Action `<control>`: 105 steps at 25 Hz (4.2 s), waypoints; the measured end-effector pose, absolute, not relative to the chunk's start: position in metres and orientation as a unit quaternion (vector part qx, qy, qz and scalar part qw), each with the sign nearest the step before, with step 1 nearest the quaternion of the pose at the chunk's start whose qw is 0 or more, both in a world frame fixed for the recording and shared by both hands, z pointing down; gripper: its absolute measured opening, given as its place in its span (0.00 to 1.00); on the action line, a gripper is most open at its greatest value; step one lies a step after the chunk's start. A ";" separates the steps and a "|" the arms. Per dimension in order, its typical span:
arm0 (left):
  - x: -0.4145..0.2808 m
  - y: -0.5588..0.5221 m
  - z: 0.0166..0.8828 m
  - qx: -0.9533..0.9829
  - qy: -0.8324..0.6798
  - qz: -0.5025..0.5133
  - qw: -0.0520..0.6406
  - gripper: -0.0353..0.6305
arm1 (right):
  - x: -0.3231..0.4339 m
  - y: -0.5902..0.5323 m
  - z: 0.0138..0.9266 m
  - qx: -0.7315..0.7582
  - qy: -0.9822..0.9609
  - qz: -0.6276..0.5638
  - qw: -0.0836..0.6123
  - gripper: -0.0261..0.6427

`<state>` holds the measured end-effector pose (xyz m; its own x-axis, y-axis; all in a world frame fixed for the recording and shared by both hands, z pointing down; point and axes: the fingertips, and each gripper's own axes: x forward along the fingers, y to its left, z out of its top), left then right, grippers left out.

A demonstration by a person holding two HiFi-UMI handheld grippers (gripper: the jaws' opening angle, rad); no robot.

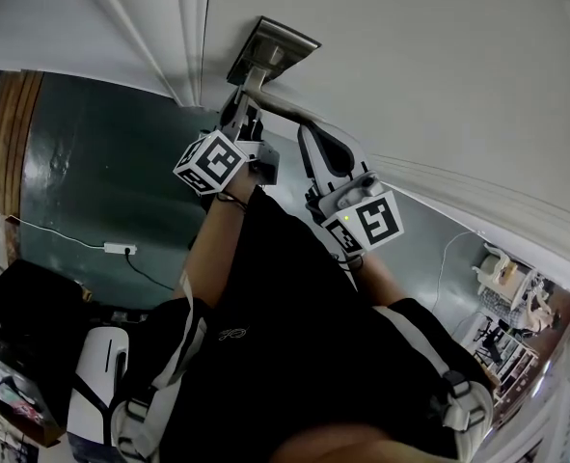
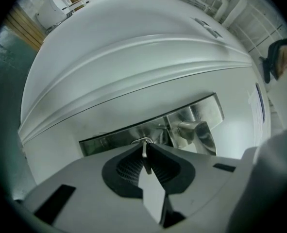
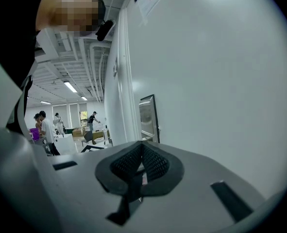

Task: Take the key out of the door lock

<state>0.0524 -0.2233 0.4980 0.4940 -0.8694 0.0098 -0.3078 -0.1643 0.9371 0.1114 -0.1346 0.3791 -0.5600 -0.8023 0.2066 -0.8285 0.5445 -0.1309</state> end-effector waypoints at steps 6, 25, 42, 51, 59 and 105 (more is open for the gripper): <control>0.051 -0.224 0.496 0.699 -0.403 -0.296 0.511 0.13 | 0.111 -0.129 0.380 0.461 -0.879 0.108 0.062 0.05; 0.049 -0.226 0.499 0.665 -0.401 -0.325 0.541 0.12 | 0.111 -0.122 0.383 0.466 -0.875 0.120 0.054 0.05; 0.049 -0.223 0.499 0.666 -0.379 -0.331 0.551 0.11 | 0.102 -0.126 0.380 0.464 -0.877 0.112 0.057 0.05; 0.050 -0.224 0.498 0.667 -0.381 -0.329 0.549 0.11 | 0.111 -0.131 0.378 0.471 -0.873 0.114 0.055 0.05; 0.053 -0.226 0.498 0.659 -0.379 -0.340 0.553 0.11 | 0.109 -0.137 0.378 0.467 -0.875 0.115 0.054 0.05; -0.026 -0.164 0.498 0.681 -0.437 -0.274 0.519 0.11 | 0.040 -0.114 0.407 0.411 -0.898 0.141 0.065 0.05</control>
